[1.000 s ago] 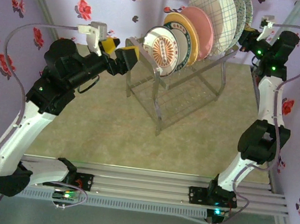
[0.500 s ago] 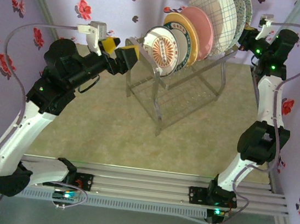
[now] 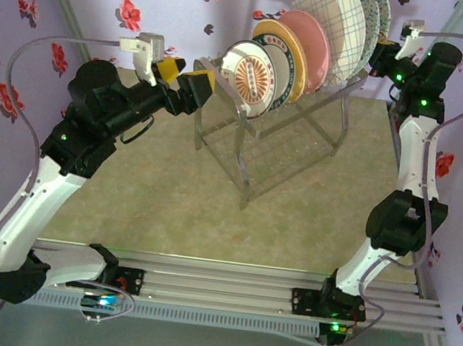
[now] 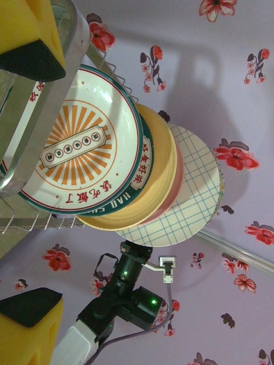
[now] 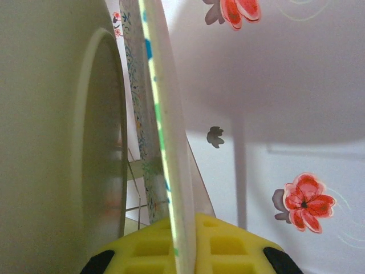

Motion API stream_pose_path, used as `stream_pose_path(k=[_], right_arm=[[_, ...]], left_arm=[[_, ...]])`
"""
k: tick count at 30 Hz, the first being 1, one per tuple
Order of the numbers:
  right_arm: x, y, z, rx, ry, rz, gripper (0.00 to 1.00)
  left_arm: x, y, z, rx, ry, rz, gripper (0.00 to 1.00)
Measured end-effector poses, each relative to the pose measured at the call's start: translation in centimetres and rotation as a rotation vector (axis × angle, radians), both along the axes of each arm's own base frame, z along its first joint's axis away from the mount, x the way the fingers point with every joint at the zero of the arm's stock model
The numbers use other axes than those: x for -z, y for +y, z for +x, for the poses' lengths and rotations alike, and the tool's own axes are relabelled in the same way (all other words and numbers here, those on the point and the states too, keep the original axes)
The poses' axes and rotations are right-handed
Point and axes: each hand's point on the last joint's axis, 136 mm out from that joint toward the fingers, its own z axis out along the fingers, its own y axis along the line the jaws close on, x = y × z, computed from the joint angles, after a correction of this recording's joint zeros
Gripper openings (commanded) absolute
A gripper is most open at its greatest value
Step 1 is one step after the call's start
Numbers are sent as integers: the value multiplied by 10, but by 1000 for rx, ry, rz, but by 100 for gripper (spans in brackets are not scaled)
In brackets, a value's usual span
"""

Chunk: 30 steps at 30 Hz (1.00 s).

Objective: Unload the plates from the dish rack

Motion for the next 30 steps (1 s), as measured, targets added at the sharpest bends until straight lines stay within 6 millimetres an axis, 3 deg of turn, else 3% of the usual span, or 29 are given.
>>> stream_pose_path(k=[9, 22, 30], right_arm=[[-20, -7, -7, 46, -37, -7, 0], [-49, -17, -19, 107, -99, -17, 0], [-64, -25, -27, 146, -129, -21, 0]], left_arm=[[-7, 0, 0, 1, -17, -26, 96], [-55, 5, -6, 12, -124, -202, 98], [-61, -2, 6, 17, -131, -262, 98]])
